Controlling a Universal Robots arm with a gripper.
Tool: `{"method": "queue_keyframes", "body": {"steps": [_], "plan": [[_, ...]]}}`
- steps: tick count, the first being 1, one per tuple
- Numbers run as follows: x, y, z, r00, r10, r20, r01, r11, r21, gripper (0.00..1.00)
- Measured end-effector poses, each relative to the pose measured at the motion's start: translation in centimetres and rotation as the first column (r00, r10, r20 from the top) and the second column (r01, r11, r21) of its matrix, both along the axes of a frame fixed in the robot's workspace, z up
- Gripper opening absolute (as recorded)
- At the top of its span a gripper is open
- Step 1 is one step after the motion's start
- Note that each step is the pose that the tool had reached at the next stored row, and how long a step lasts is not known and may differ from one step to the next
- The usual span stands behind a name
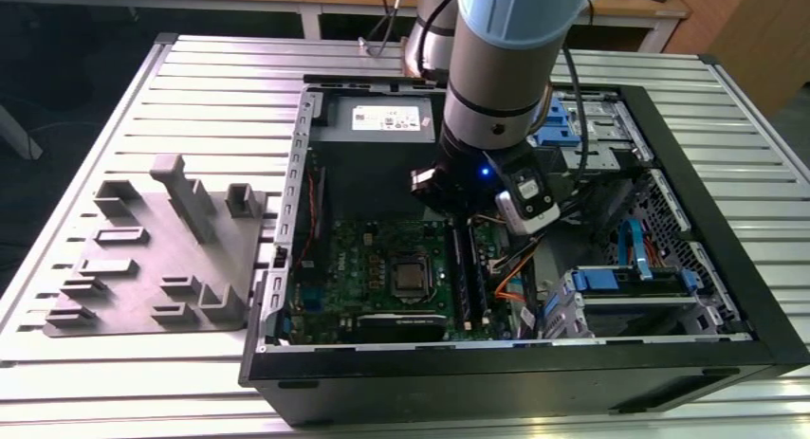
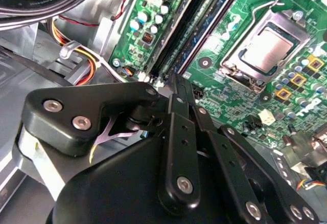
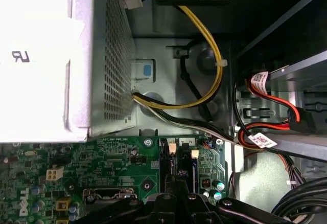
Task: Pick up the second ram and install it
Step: 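Press down the second ram until it locks into place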
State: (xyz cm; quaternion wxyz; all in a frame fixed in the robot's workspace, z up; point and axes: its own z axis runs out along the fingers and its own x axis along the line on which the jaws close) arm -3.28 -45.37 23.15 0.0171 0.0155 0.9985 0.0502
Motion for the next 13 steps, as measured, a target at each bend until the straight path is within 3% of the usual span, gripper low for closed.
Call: {"method": "queue_keyframes", "body": {"steps": [13], "plan": [[-0.05,0.39,-0.34,0.9999,-0.014,0.0000,0.014,0.9999,-0.0002,0.07]]}}
